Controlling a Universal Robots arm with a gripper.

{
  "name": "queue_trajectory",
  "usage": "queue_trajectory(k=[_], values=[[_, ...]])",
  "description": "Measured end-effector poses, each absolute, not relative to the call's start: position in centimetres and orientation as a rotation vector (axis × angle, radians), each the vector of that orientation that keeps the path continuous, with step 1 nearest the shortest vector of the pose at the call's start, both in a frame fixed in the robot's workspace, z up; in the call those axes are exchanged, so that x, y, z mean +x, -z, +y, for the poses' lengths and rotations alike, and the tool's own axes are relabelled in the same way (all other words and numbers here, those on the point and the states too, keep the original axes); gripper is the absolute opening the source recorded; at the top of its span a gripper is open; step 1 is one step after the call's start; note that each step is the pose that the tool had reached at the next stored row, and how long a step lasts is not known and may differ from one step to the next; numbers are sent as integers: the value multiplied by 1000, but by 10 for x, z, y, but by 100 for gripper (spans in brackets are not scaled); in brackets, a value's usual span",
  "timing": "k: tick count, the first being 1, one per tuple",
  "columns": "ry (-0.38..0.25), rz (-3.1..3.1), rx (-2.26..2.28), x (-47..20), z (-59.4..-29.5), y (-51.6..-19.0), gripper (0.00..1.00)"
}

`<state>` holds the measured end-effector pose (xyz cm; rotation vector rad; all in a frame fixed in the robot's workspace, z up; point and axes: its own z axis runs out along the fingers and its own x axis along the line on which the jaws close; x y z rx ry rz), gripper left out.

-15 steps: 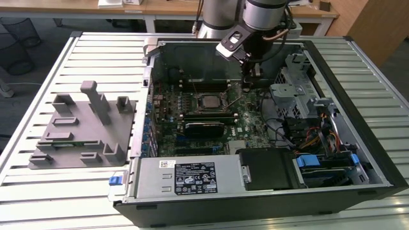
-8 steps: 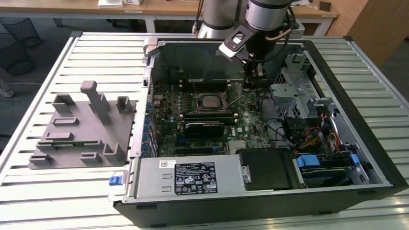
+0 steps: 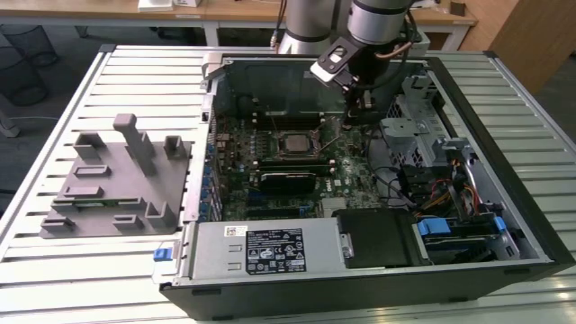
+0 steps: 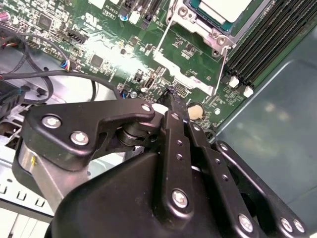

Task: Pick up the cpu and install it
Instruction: 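Close the cpu cover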

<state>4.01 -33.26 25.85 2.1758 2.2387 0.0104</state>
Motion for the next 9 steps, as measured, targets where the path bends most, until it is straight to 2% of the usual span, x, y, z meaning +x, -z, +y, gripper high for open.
queue_trajectory(k=[9], values=[[-10,2239,2176,39,-330,-244,11]])
